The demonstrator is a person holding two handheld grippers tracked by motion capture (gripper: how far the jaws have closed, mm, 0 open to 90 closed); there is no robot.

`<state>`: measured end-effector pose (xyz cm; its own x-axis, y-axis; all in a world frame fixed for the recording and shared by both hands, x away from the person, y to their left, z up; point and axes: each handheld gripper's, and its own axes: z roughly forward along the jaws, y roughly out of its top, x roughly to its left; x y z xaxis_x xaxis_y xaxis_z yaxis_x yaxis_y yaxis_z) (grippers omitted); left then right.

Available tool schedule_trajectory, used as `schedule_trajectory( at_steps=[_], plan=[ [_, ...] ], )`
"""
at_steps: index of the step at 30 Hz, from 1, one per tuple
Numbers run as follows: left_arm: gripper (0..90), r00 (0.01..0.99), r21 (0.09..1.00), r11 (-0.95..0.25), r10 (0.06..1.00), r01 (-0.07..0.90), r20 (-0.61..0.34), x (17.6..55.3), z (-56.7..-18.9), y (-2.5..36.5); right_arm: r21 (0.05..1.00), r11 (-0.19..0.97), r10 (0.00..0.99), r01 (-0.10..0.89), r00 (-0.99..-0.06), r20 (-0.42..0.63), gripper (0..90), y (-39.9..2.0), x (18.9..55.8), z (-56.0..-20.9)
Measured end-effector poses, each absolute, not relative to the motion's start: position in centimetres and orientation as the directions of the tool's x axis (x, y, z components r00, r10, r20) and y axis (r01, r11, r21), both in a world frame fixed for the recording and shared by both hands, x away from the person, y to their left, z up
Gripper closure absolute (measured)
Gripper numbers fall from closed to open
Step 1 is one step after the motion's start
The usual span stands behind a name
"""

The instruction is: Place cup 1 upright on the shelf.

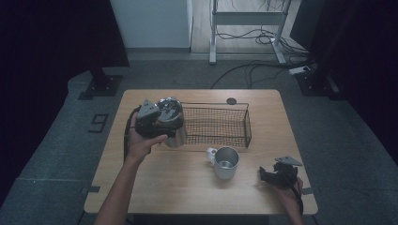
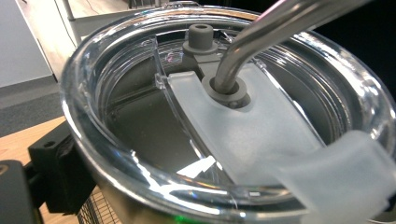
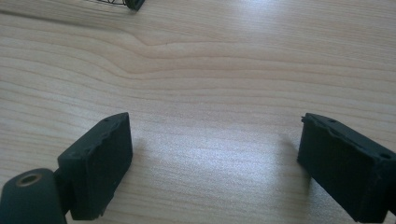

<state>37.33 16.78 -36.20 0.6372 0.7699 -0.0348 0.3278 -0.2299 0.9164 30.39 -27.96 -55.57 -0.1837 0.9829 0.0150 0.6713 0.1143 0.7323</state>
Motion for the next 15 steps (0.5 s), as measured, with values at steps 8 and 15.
schedule_trajectory(
  at_steps=[8, 15],
  plan=[
    [3.8, 0.636, 0.915, -0.227, 0.770, 0.334, -0.041, 38.7, -36.6, 16.7, 0.735, 0.115, 0.983, 0.668, -0.184, 0.013, 10.8, -27.9, 30.4, -55.6],
    [3.8, 0.641, 0.917, -0.220, 0.766, 0.332, -0.048, 39.4, -36.8, 16.2, 0.737, 0.119, 0.983, 0.665, -0.186, 0.009, 11.8, -27.9, 30.3, -55.6]
  ],
)
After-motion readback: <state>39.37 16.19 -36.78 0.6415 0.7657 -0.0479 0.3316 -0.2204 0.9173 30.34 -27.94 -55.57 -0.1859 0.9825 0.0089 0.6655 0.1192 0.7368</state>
